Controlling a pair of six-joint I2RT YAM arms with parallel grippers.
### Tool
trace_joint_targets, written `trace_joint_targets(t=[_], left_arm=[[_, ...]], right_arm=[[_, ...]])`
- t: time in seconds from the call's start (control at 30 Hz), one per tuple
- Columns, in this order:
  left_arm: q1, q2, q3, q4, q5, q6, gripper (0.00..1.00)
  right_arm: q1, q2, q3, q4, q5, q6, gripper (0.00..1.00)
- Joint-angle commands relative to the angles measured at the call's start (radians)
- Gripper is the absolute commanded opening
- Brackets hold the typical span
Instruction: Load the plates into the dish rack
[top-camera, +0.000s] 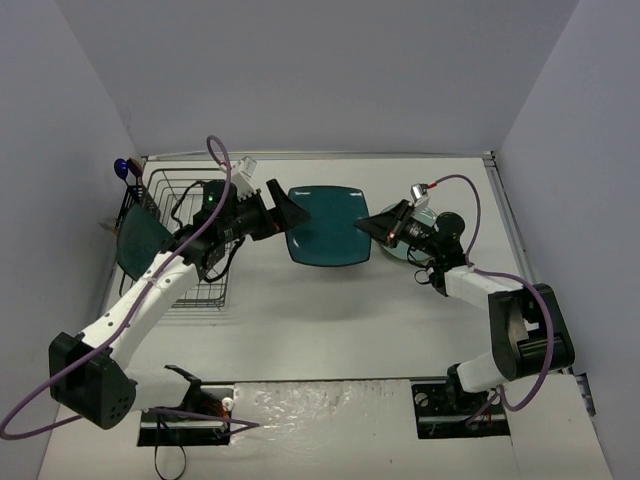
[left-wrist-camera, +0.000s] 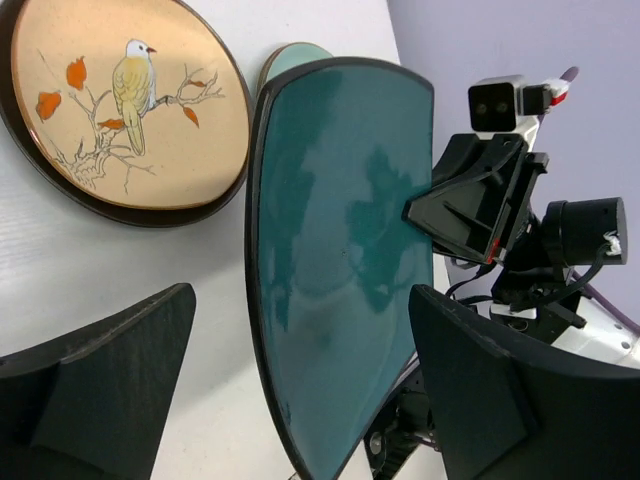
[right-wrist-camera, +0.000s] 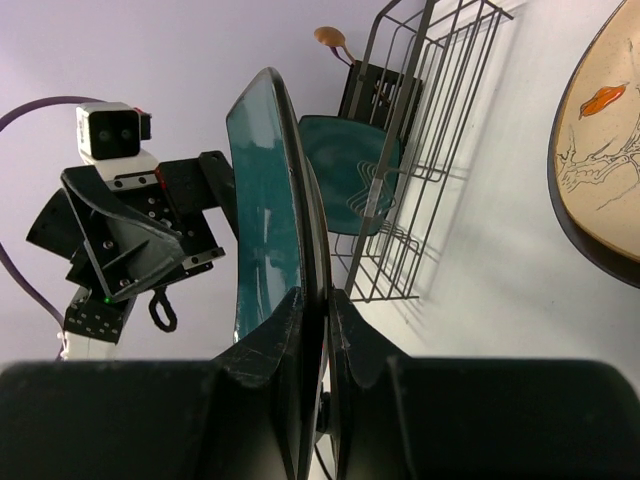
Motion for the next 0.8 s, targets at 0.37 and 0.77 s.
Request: trace_joint_targets(t=[0.37, 0.77], left_arm=[[-0.046, 0.021, 0.046, 0.165, 0.036, -0.030, 0.37], [-0.044, -0.046, 0.007, 0.210, 0.024, 0.008, 0.00]], right_arm=[[0.009, -0.066, 0.066, 0.372, -0.014, 0.090, 0.00], [0.014, -0.059, 0.030, 0.391, -0.018, 0.087, 0.13]])
